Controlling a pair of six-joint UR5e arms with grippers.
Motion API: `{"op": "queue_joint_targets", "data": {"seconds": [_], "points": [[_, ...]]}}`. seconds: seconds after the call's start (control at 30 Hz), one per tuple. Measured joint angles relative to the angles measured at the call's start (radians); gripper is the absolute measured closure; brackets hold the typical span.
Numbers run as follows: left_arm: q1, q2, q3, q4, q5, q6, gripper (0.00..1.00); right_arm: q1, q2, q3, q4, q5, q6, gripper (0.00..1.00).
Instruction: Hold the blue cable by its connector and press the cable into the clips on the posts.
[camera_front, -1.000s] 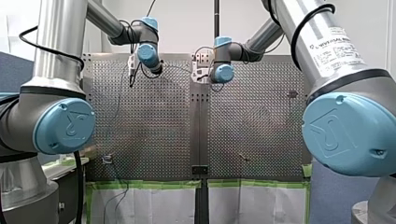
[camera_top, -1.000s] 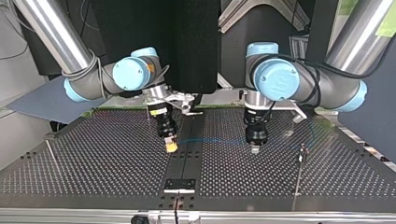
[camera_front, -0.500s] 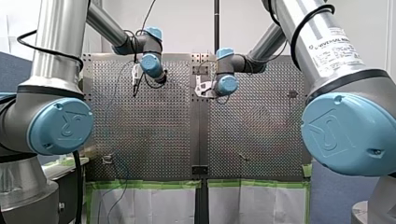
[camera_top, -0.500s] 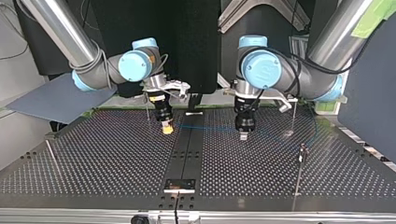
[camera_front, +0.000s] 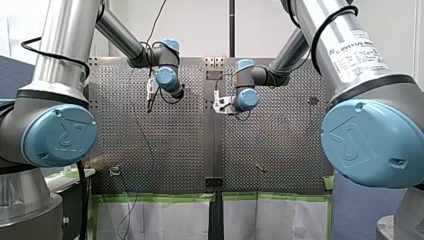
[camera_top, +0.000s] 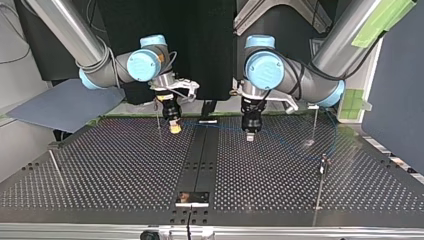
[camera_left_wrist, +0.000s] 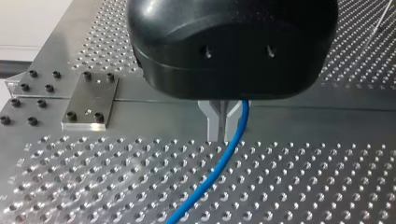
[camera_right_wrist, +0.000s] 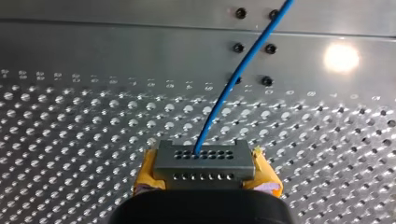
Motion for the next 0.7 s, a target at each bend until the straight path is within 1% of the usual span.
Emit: {"op": "queue_joint_targets", "data": {"seconds": [0.17,0.27,0.43,0.7], "points": [[-0.016,-0.003,-0.037,0.038,-0.006,-0.009,0.99,-0.006,0.000,0.041,-0.032,0.002,0.002,1.00],[-0.024,-0.019,-0.054,0.064,-0.010,-0.011,0.99,-0.010,0.000,0.066,-0.053,0.003,0.003,1.00],[-0.043,-0.062,-0.062,0.086,-0.025,-0.011,0.99,-0.015,0.000,0.101,-0.070,0.008,0.002,1.00],[-0.074,-0.100,-0.063,0.122,-0.030,-0.028,0.99,-0.022,0.001,0.167,-0.114,0.013,0.004,1.00]]}}
